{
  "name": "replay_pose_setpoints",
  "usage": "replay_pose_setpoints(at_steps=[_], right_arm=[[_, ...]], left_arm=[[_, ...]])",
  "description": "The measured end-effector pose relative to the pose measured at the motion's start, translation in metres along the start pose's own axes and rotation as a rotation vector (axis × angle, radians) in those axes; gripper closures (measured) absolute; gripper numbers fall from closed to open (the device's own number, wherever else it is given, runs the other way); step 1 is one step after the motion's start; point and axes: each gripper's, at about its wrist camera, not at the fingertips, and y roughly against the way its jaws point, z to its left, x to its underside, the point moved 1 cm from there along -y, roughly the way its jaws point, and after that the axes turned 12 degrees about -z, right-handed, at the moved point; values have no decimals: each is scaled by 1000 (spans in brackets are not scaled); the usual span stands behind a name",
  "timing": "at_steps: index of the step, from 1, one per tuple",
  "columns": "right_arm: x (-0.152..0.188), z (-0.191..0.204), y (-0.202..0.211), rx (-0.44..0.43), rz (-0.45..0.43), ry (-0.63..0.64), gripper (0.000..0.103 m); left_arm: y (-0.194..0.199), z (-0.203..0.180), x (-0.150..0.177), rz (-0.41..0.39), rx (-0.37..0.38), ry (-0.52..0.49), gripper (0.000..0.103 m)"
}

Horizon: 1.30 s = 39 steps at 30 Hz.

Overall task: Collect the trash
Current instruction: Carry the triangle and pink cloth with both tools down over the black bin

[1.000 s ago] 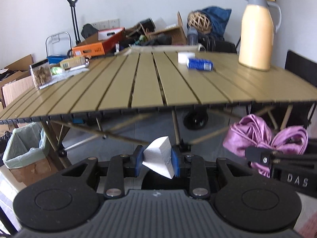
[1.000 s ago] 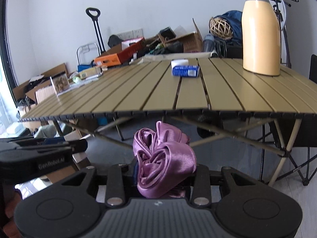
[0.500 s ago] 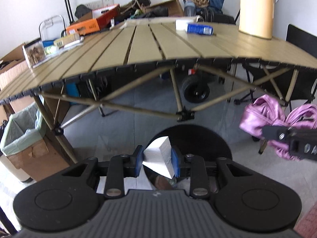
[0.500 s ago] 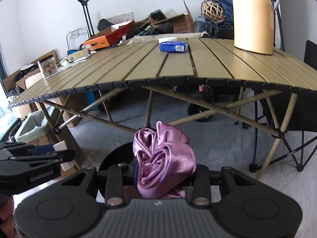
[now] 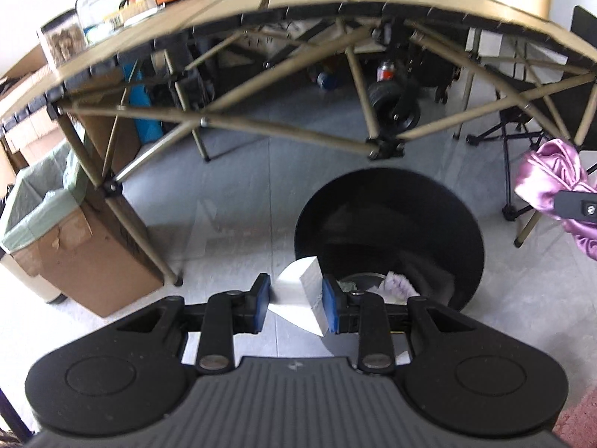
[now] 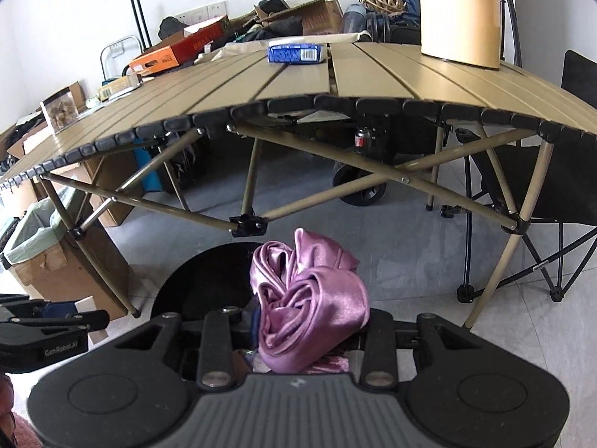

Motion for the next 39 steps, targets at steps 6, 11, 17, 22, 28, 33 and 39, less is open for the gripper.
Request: replay_pose_setpoints(at_steps=[6,11,17,22,28,33,39], right_arm=[[4,-8,-16,26,28,-16,68],[8,-14,-30,50,42,-27,68],[10,-24,-46,80,60,-43,68],[12,-31,-58,101,74,-54,68],[14,-41,-71,125,89,-64,68],[17,-49,-79,142,105,-72,68],[20,-58,-89,158,126,-79,68]], left_arm=[[-16,2,2,48,5,14,73],[-26,0,-1,69,25,30,73],[-39,-8,-5,98,51,41,73],[-52,-18,-10,121,74,44,73],[-68,-32,-16,151,100,45,73],[-79,-47,-20,171,127,35,73],[-95,-63,-19,200,137,22,73]])
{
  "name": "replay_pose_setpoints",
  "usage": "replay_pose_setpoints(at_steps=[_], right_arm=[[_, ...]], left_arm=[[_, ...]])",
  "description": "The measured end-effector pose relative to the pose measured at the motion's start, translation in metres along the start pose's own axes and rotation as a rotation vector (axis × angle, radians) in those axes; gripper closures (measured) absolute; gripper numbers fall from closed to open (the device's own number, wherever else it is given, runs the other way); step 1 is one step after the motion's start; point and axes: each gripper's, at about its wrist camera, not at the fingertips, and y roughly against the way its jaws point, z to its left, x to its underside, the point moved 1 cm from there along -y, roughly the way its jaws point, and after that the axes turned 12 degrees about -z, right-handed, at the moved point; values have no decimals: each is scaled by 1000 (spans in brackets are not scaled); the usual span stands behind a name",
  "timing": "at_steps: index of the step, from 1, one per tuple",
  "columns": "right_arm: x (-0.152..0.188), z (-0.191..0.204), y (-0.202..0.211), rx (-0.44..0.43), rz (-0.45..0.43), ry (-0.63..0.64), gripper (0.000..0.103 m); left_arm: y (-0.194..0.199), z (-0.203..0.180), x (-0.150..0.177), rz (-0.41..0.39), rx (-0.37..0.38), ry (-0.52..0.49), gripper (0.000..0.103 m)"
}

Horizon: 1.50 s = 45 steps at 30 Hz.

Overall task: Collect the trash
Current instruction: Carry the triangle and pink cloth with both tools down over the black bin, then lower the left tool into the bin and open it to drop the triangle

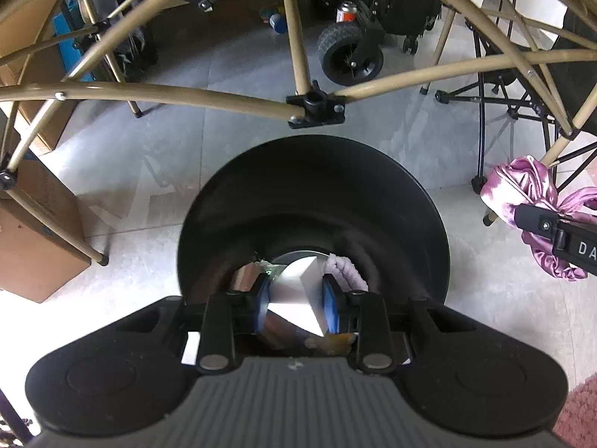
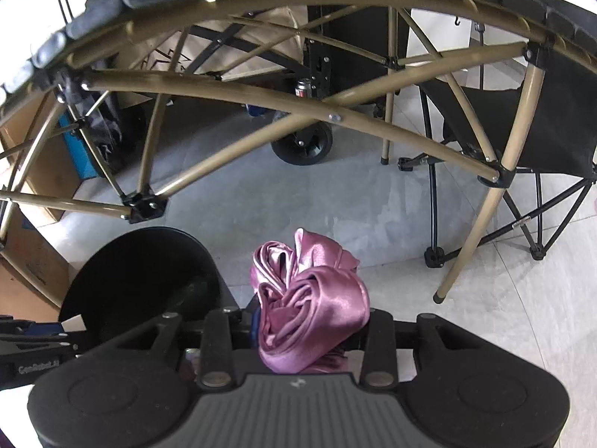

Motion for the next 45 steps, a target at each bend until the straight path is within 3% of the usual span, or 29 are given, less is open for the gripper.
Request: replay_pose_setpoints(at_steps=[20,23,24,25,27,45], right_arm=[[3,-4,-17,7,26,1,68],[3,-4,-17,6,27,2,68],[3,-4,-17,6,27,1,68],[3,-4,-17,6,27,1,68],[3,-4,-17,6,26,1,68],[2,-4,-14,4,19,2,68]], left_arm=[[-35,-7,-3,86,-14,9,72],[-35,-7,-4,82,-28,5,61],[-34,-7,-4,79,-32,3,48],[-34,-7,-4,77,-35,6,25],[-33,-7,-5,79,-52,20,0],[-36,-1,-5,106,-67,39,0]])
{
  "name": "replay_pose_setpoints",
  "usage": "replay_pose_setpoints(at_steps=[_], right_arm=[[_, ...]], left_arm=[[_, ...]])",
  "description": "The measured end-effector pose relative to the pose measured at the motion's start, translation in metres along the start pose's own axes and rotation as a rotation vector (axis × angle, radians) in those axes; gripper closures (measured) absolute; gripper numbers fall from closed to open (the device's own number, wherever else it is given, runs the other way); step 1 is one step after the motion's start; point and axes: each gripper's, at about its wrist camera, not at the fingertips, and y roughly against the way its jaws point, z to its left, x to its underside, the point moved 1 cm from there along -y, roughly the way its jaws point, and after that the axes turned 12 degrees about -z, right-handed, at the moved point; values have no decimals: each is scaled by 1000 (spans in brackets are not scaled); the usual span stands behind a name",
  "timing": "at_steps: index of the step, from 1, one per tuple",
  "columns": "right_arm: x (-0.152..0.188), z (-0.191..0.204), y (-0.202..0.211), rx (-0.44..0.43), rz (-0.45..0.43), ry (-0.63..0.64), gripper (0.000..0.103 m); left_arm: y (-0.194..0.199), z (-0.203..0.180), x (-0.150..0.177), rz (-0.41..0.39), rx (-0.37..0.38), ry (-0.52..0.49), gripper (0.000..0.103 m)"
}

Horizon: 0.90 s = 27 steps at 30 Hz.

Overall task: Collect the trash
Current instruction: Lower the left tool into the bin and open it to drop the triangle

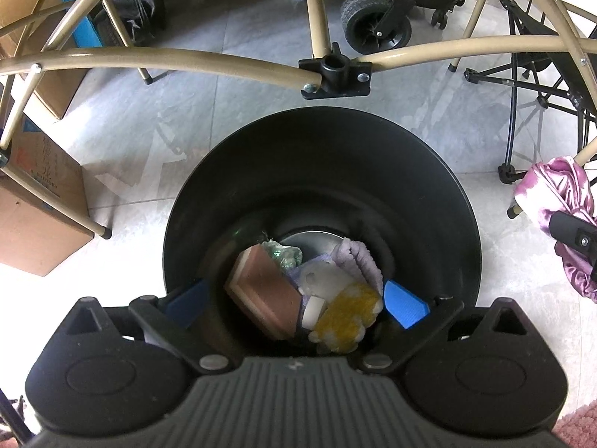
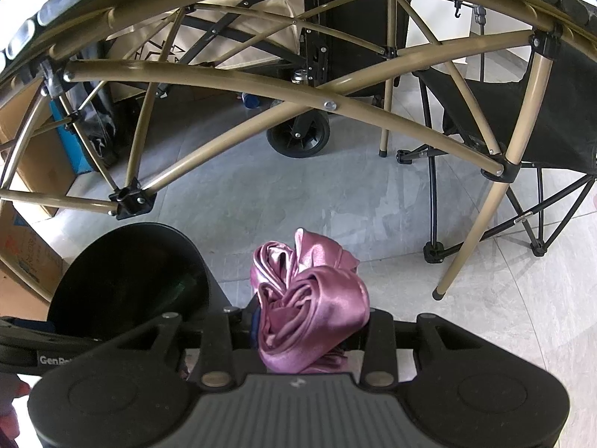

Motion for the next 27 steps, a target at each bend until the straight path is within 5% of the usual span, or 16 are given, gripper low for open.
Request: replay_pose_setpoints(at_steps=[27], right_arm=[[-10,83,23,-104,-26,113,68]], left_arm=[[43,76,11,-62,-52,136,0]])
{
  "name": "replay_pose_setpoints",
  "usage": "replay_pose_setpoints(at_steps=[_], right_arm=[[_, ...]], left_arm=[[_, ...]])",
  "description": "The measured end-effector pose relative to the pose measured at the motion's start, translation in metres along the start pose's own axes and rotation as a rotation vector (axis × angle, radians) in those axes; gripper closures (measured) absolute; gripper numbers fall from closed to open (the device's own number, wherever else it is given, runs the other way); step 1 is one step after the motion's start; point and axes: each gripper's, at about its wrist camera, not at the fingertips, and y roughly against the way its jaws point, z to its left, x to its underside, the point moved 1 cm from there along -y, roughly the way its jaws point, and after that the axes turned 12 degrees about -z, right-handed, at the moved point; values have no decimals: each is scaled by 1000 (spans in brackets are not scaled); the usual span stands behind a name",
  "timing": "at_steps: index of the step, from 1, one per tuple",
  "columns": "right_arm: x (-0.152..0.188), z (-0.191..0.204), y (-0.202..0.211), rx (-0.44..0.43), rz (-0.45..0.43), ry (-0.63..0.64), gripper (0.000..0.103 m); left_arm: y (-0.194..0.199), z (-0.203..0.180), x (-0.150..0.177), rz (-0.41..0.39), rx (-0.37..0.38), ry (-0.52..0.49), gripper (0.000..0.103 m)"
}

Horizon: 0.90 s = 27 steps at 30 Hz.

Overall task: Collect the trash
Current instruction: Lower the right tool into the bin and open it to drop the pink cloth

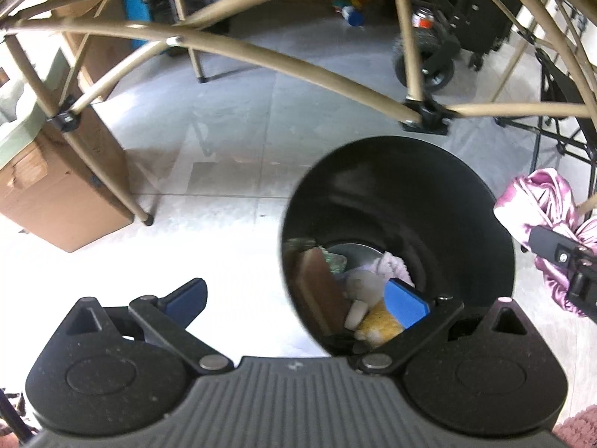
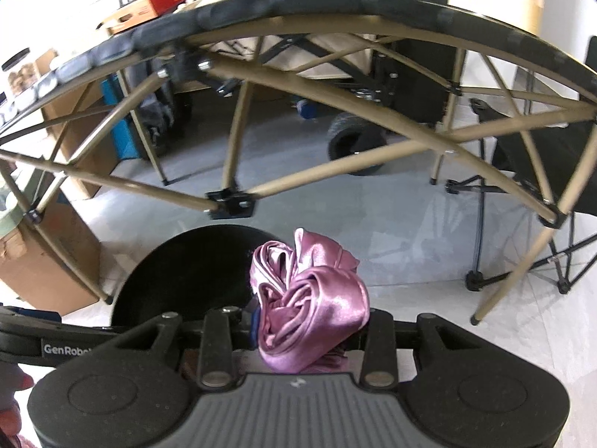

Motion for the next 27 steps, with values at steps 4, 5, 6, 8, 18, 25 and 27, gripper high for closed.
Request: replay_pose_setpoints(at_steps=[4,5,6,8,18,25,27], right_arm=[[1,21,-6,-32,15,28,68],[2,26,-8,-40,19,37,68],[2,31,-9,-45,22,44,68],[3,39,-13,-54,34,52,68],[12,63,-34,-78,111,59,67],[17,69,-42,-85,148,58,65],[17,70,-45,-85,160,53,60]], left_arm=[[0,20,2,3,-24,31,0],[0,25,2,4,-30,38,0],[0,29,2,6,-36,45,0],[-1,38,3,7,-45,59,0],[-1,60,8,15,-62,92,0],[-3,69,11,23,-67,103,0],[-4,70,12,26,-69,106,0]])
